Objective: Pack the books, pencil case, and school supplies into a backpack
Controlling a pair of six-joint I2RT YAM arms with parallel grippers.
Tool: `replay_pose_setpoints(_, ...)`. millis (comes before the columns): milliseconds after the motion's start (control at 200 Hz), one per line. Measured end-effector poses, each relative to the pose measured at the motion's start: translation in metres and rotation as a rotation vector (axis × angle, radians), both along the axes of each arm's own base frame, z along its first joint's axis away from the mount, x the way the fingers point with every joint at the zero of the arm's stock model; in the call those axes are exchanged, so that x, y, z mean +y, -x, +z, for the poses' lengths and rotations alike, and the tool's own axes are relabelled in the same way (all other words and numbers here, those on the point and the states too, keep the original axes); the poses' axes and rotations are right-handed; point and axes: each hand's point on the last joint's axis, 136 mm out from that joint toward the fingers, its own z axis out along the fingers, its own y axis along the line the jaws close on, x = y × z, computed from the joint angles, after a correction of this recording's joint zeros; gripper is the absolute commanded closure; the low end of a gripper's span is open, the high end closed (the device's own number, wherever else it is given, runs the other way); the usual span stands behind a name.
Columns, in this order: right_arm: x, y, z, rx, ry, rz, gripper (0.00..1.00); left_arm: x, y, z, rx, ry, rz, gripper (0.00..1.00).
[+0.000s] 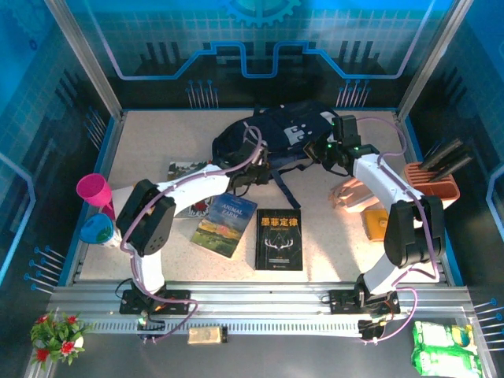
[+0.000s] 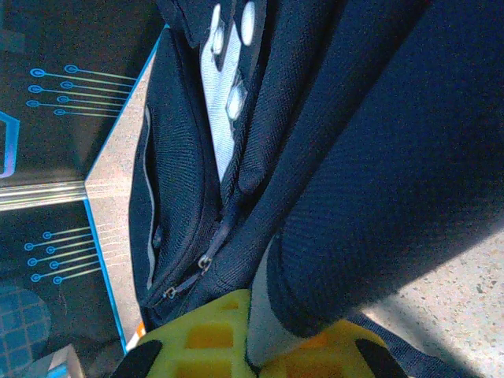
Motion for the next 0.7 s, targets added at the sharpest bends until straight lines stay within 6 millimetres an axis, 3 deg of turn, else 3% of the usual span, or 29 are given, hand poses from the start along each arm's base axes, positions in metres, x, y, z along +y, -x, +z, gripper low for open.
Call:
replay_pose_setpoints(285,-0.0039,-0.0008,-0.0023,0.007,0.004,-0.009,1.00,-0.0004,-0.0032,-0.0022,-0.026,0.009,-0.034,0.78)
replay_pose_setpoints(700,-0.0055,-0.0015,-0.0030,0.008,0.004,-0.013,1.00,-0.0044,-0.0017,-0.0084,-0.035,0.034,-0.052,0.81)
